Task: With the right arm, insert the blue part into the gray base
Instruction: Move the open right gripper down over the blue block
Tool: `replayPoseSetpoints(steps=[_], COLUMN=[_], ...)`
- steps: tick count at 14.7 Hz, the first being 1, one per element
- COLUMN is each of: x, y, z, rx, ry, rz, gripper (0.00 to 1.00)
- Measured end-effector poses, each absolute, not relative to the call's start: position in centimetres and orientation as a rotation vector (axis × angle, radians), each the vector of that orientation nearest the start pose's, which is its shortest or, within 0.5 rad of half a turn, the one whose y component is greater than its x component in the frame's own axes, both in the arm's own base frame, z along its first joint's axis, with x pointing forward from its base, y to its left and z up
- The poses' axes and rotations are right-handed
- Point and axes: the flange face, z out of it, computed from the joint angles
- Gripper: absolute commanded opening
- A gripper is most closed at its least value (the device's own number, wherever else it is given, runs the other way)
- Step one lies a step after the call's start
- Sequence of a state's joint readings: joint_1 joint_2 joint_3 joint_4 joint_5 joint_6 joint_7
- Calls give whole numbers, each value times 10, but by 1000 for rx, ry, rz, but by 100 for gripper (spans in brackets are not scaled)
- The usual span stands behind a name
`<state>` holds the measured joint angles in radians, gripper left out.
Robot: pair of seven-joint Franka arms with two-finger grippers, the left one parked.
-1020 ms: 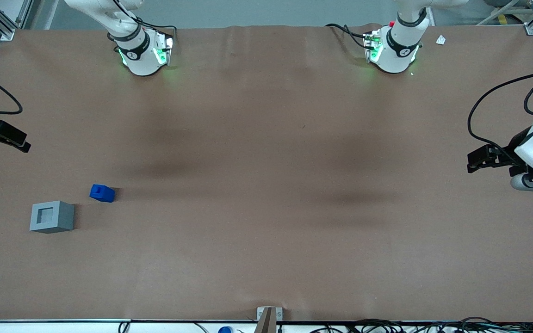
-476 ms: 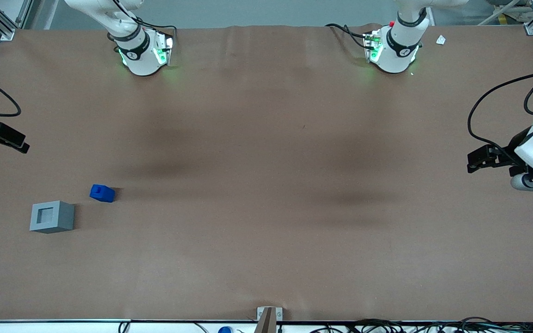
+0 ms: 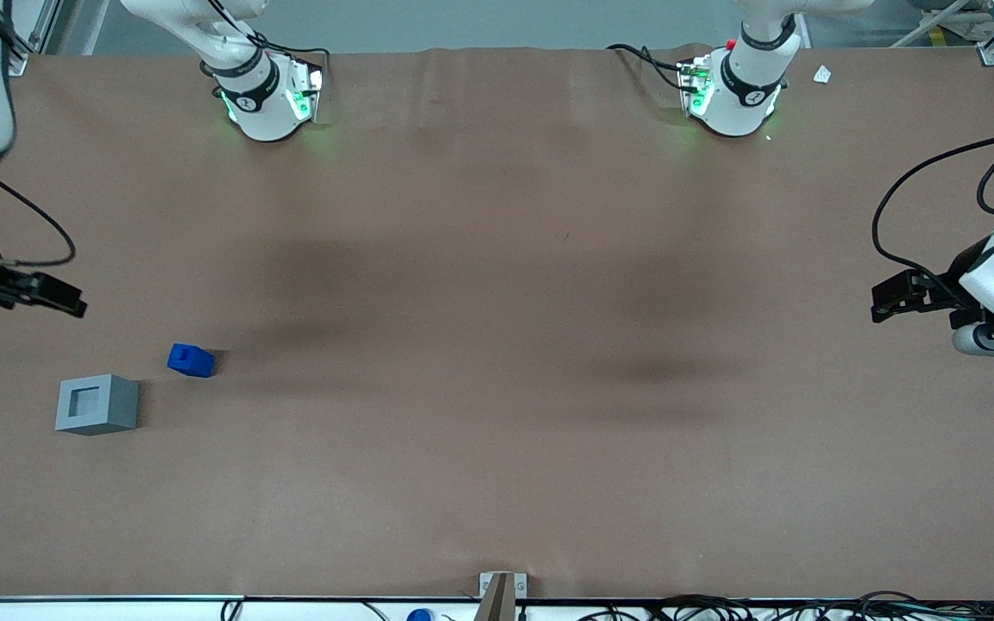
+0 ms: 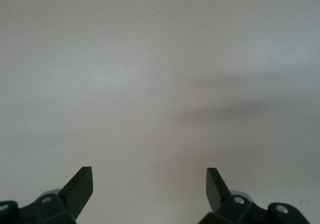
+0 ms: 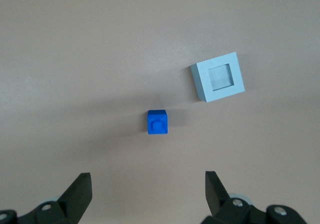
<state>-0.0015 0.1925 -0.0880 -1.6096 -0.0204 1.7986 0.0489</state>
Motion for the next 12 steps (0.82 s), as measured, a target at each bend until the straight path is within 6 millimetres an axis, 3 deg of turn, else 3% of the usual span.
replayPoseSetpoints(steps=[4,8,10,12], x=[627,616,608,605], y=[-48,-42,-43,-43], z=[414,332,302,286], rx=[-3177,-3179,-3181,-3182], ry=[182,158,158,159], rz=[24,-35,-30,-14], gripper=[100,100,100,100])
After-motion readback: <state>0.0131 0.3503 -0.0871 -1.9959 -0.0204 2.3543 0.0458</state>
